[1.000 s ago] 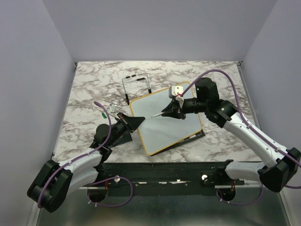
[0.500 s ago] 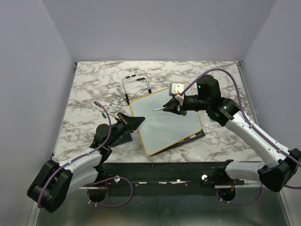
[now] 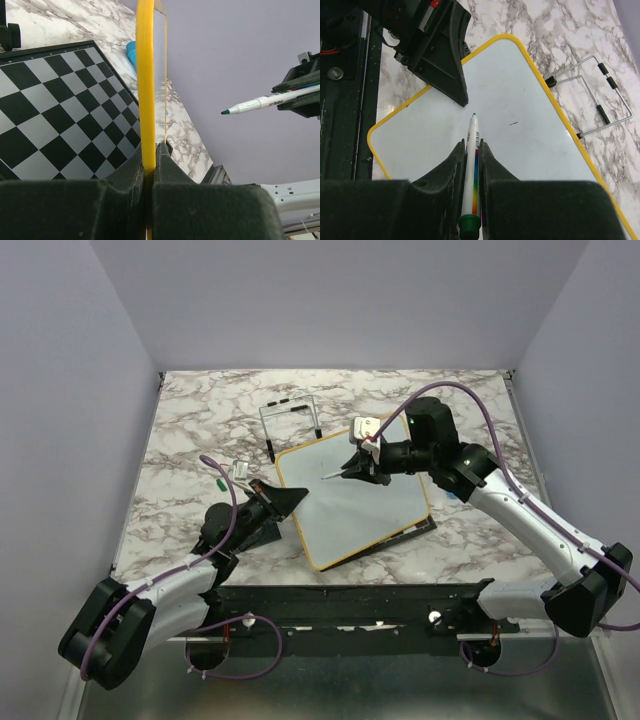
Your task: Write a sentence on the whiteboard
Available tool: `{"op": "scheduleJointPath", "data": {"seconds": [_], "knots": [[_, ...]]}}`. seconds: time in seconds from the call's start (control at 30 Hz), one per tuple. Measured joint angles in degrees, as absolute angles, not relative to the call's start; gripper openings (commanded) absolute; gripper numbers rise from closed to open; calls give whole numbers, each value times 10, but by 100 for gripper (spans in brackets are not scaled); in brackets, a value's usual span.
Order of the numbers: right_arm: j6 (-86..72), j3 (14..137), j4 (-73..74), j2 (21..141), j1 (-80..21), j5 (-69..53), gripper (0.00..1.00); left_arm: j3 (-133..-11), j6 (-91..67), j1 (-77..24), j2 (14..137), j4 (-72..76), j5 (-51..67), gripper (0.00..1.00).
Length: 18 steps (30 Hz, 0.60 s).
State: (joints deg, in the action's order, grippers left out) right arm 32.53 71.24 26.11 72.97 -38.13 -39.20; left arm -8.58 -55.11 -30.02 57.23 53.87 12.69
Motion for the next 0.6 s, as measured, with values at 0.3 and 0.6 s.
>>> {"op": "scheduleJointPath", "data": {"seconds": [0.3, 0.6], "knots": [[307, 724, 241, 750, -403, -359, 1, -86, -566, -300, 590, 548, 121, 0], [250, 724, 188, 779, -410, -311, 1, -86, -567, -300, 593, 551, 121, 0]]}}
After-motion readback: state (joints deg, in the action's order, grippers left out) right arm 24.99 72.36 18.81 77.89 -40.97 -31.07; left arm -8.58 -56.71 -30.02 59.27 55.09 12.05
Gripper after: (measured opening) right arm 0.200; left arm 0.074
